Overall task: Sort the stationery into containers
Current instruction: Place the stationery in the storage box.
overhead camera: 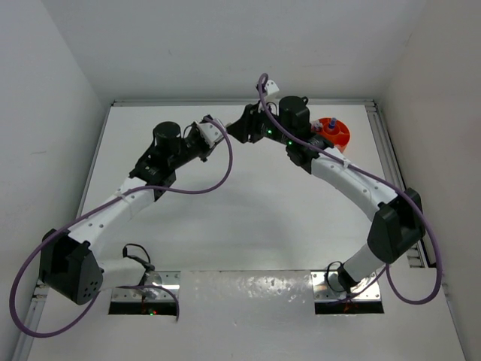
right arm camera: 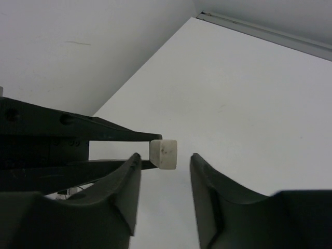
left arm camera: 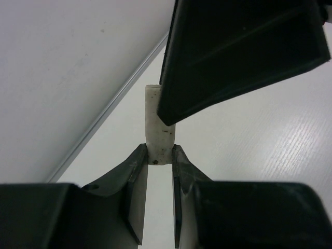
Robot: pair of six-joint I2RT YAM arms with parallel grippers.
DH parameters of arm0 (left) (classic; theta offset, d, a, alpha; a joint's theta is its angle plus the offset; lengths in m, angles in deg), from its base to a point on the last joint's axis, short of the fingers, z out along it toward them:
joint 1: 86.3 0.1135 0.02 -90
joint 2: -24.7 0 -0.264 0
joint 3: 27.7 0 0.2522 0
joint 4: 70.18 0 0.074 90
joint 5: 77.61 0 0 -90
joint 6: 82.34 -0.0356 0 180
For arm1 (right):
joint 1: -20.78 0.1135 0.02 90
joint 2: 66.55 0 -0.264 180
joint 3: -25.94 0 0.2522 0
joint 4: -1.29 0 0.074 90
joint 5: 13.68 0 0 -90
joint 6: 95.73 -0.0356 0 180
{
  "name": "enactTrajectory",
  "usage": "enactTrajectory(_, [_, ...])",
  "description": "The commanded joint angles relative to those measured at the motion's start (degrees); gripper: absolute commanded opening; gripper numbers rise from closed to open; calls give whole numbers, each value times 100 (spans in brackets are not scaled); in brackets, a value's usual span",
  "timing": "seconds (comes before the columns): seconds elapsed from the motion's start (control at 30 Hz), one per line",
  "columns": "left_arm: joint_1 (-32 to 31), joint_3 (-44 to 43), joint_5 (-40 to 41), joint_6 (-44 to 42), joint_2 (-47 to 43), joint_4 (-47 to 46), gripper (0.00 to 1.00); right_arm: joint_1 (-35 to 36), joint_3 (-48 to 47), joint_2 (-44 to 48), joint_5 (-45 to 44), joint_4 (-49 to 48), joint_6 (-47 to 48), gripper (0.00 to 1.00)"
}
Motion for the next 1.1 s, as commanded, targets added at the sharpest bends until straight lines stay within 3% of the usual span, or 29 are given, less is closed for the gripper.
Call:
enactTrajectory(0.0, [-61,37,-163,-4,-205,-282,0,12,-341,-90,-35,-310,-143,38])
enactTrajectory(0.2, [-61,46,-180,75,-188,-362,0,21,-359,-135,88,-346,-205,0])
enactTrajectory(0.33, [-61,90,-93,163,-179,-458,1,21,-237,5,132,-197,76,0])
enactTrajectory(0.37, [-52,90,12,268,-153,-493,17,-14,-245,49,115,-144,216,0])
enactTrajectory(0.4, [-52,90,65,347,-135,-502,40,-84,-228,111,115,-48,287,0])
enactTrajectory(0.43, [-43,90,170,496,-92,-476,99,-120,-227,137,115,31,479,0])
enactTrajectory(0.53, [0,29,276,777,-56,-310,100,-408,-306,347,123,731,1137,0])
enactTrajectory(0.67, [289,195,1075,1533,-222,295,100,-1085,-105,770,-25,2201,4030,0])
enactTrajectory(0.73, [500,527,1653,1972,-512,699,100,-1446,210,910,-849,2694,5115,0])
enactTrajectory(0.87, [704,1407,2394,2552,-1170,1361,100,-2079,853,1087,-1283,2363,5964,0])
enactTrajectory(1.07, [739,2444,2658,2923,-1637,949,100,-2695,801,465,-870,1598,6264,0])
